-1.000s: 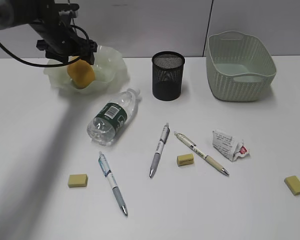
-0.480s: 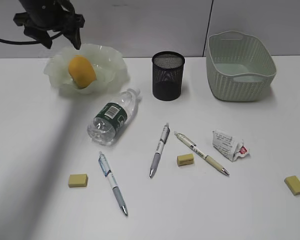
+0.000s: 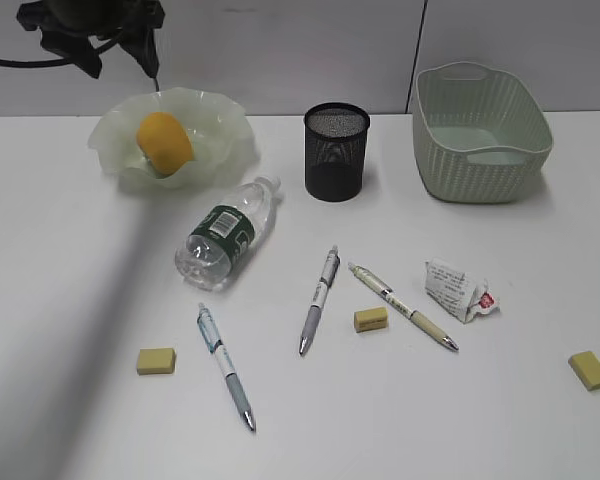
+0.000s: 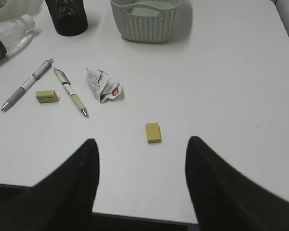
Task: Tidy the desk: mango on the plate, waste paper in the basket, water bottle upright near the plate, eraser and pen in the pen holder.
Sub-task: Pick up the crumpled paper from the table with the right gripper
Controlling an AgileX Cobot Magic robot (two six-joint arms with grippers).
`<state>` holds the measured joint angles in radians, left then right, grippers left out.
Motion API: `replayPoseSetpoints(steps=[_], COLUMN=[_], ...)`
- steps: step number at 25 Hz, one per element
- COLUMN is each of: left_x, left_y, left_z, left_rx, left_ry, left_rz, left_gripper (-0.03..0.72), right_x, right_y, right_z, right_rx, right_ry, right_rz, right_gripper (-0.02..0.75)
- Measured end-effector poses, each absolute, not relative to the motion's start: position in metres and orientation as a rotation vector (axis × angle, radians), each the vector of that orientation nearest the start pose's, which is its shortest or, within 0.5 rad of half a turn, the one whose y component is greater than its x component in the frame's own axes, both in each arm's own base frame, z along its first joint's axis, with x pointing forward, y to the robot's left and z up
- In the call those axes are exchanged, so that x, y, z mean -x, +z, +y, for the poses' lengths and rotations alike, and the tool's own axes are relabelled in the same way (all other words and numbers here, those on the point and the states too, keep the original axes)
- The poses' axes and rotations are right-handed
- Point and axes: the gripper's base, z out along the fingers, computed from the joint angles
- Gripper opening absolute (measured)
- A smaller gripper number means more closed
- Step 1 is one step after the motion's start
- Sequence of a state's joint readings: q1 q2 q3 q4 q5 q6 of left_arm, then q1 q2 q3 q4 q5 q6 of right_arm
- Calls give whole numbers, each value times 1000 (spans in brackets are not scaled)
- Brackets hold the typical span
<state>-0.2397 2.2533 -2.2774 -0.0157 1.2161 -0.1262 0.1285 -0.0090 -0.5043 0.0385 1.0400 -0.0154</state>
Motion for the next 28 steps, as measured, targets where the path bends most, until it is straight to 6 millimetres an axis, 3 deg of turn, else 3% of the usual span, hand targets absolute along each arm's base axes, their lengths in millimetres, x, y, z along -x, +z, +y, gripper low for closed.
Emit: replayPoseSetpoints(steps=[4,10,13,20,24,28], left_x=[-483,-490,-490,-486,-464,-417], left_y=[294,299,300,307,317,332], left_z=[-99,-34,-24,-22,-22,-20], left_rx=[-93,73,98,106,99,85], left_ry=[-132,-55,-43,-50,-54,-33], left_rz=[2665,2650,2648,2640,2668,2719], left_gripper=[591,591,588,585,578,576], right_x=[6,6,6,6,6,6], right_y=[280,280,280,280,280,280], right_z=[2,2,2,2,2,2], right_rx=[146,146,146,146,146,146], right_ry=[118,118,118,118,118,118], right_rz=[2006,2006,2006,2006,2006,2006], right_gripper=[457,457,457,457,457,457])
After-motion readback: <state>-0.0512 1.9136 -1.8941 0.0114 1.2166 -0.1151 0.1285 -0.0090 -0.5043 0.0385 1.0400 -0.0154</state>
